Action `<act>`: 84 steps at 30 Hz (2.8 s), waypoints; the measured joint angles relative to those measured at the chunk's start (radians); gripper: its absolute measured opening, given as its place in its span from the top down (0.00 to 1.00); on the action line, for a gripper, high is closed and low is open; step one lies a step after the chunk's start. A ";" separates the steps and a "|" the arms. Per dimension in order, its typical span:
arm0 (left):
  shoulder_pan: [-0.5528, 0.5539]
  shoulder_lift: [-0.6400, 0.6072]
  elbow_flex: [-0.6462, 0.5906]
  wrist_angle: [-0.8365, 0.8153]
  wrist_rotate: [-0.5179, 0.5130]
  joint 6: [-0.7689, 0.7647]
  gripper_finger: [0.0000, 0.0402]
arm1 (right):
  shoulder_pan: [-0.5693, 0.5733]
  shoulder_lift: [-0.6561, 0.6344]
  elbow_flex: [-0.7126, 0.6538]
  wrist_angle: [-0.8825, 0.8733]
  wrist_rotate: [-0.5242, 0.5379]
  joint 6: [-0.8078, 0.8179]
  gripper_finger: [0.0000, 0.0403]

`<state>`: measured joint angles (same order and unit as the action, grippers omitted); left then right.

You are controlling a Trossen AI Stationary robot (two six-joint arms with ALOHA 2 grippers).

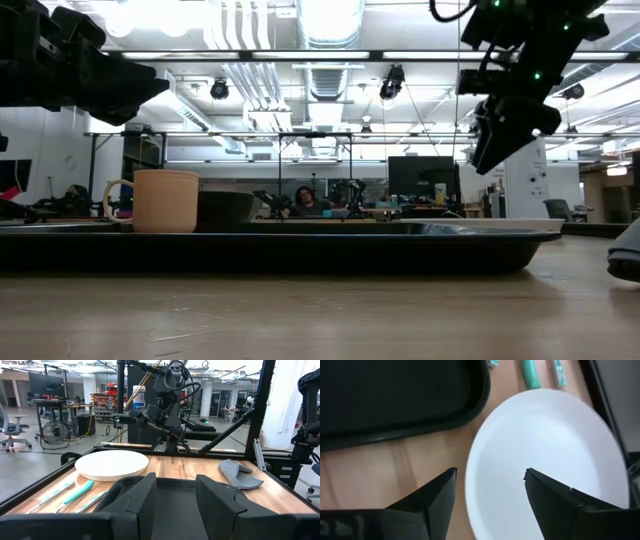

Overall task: Set up tray
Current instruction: Put the white plate to the bottom right of the orange mug on the black serving tray

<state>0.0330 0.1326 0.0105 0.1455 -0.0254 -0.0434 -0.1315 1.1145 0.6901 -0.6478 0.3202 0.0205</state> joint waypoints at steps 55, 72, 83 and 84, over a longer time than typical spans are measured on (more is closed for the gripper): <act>0.000 0.000 0.000 0.000 0.000 0.000 0.71 | -0.170 0.002 -0.229 0.284 -0.167 0.082 0.45; 0.000 0.000 0.000 0.000 0.000 0.000 0.71 | -0.171 0.043 -0.229 0.339 -0.172 0.091 0.45; 0.000 0.000 0.000 0.000 -0.001 0.000 0.71 | -0.192 0.374 -0.096 0.340 -0.176 -0.020 0.47; 0.000 0.000 0.000 0.000 -0.001 0.000 0.71 | -0.193 0.393 -0.082 0.345 -0.174 -0.020 0.48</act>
<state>0.0334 0.1322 0.0105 0.1455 -0.0265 -0.0434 -0.3246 1.5074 0.6078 -0.3033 0.1467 0.0007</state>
